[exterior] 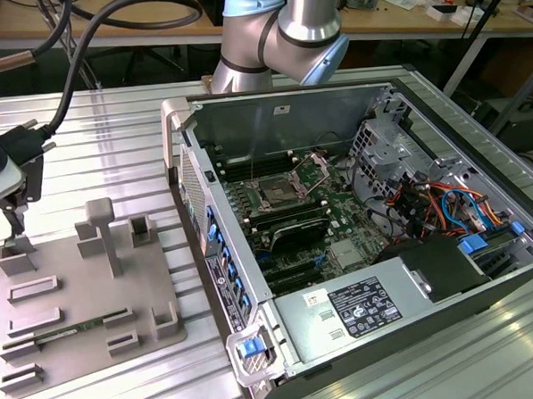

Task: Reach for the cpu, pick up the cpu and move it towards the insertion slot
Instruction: 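Pick up the cpu and move it towards the insertion slot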

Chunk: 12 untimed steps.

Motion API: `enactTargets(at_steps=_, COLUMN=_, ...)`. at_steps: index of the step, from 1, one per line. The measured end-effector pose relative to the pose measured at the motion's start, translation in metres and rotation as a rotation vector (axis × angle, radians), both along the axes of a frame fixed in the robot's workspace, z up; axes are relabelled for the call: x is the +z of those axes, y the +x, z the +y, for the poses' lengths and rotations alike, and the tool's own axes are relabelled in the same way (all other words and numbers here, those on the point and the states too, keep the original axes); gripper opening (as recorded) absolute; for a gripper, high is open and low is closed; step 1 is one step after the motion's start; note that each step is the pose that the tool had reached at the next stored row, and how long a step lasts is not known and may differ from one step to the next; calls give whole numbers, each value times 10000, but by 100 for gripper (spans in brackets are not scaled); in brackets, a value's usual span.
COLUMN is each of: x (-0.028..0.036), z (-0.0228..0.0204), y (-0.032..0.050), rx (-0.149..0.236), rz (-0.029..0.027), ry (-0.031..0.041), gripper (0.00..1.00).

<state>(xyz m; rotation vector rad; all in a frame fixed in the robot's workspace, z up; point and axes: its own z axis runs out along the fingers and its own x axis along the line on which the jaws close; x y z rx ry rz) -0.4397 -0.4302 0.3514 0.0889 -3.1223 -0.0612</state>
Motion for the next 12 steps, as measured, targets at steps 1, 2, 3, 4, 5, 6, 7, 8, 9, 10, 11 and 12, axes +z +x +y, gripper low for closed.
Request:
enactTargets(at_steps=1, x=1, z=0, y=0, rx=0, rz=0, ry=0, gripper=55)
enactTargets(at_steps=2, x=4, z=0, y=0, rx=0, rz=0, ry=0, gripper=55)
enactTargets(at_steps=3, x=9, z=0, y=0, rx=0, rz=0, ry=0, gripper=55)
enactTargets(at_steps=4, x=12, z=0, y=0, rx=0, rz=0, ry=0, gripper=55)
enactTargets(at_steps=5, x=15, z=0, y=0, rx=0, rz=0, ry=0, gripper=55)
enactTargets(at_steps=6, x=18, z=0, y=0, rx=0, rz=0, ry=0, gripper=55)
enactTargets(at_steps=7, x=19, z=0, y=0, rx=0, rz=0, ry=1, gripper=55)
enactTargets(at_steps=8, x=21, z=0, y=0, rx=0, rz=0, ry=0, gripper=55)
enactTargets(at_steps=9, x=24, z=0, y=0, rx=0, rz=0, ry=1, gripper=55)
enactTargets(at_steps=10, x=27, z=0, y=0, rx=0, rz=0, ry=0, gripper=55)
enactTargets(at_steps=11, x=27, z=0, y=0, rx=0, rz=0, ry=1, gripper=55)
enactTargets(at_steps=12, x=28, z=0, y=0, rx=0, rz=-1, ry=1, gripper=55)
